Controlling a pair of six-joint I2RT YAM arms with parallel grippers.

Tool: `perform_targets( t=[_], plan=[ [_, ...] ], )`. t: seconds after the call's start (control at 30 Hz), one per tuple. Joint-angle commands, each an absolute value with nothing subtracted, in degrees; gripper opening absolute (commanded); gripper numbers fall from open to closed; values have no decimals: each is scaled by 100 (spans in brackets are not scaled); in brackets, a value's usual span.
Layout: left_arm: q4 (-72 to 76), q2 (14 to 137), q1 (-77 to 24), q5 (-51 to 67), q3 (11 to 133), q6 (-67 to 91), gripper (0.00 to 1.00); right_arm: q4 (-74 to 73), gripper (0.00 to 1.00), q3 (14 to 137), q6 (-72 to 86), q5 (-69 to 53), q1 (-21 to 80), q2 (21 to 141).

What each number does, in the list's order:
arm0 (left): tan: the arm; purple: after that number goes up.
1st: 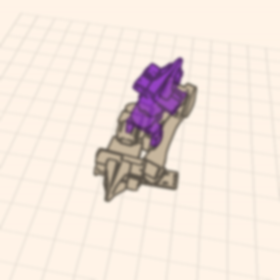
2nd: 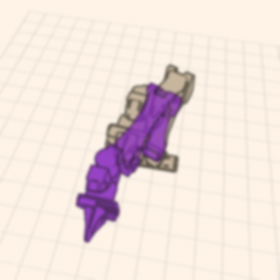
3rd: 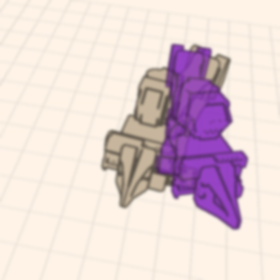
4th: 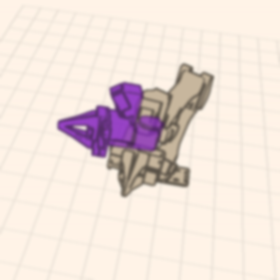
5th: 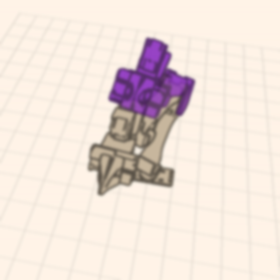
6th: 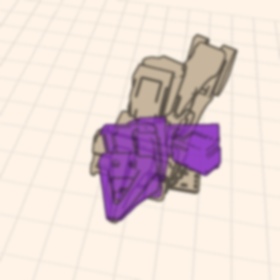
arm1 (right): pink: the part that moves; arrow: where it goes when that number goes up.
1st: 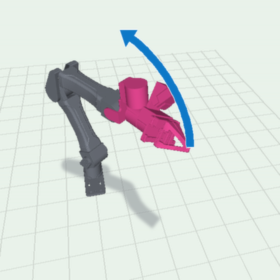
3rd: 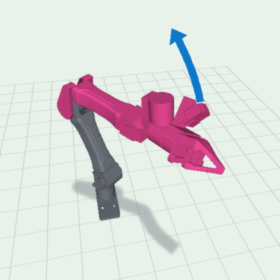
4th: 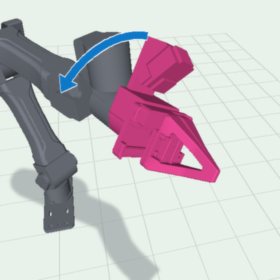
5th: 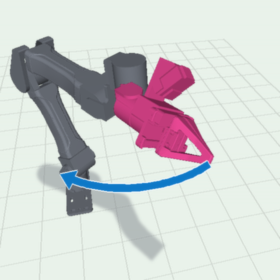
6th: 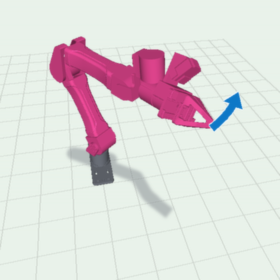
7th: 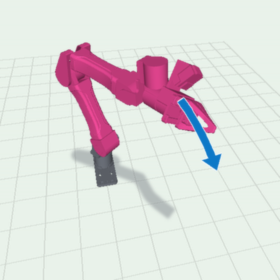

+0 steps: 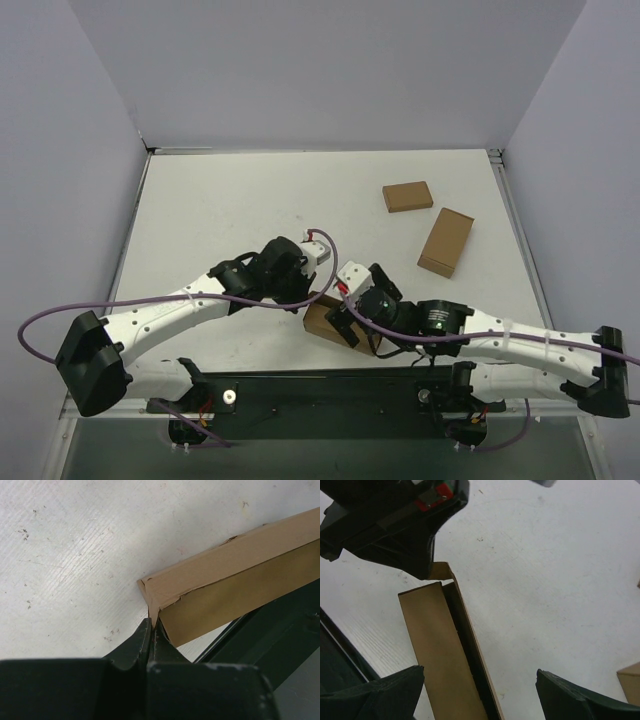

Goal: Fold the paper box

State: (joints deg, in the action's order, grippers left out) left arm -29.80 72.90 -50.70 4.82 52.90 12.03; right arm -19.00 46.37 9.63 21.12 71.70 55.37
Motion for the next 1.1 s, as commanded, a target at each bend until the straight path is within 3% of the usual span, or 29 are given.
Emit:
perform_targets(
  t=[0.0,0.63,1.07],
  plan=[
    [-2777,7190,-5089,589,5300,1116,0,-1486,100,4667,553,2047,7111,6213],
    [-2733,7102,-5098,721,5344,1142,0,-1221,87,4131,905,1951,6688,7057],
    [-2180,6891,-5089,730,4879,2160,0,-1371,85,4096,1151,2039,6688,6847]
  ],
)
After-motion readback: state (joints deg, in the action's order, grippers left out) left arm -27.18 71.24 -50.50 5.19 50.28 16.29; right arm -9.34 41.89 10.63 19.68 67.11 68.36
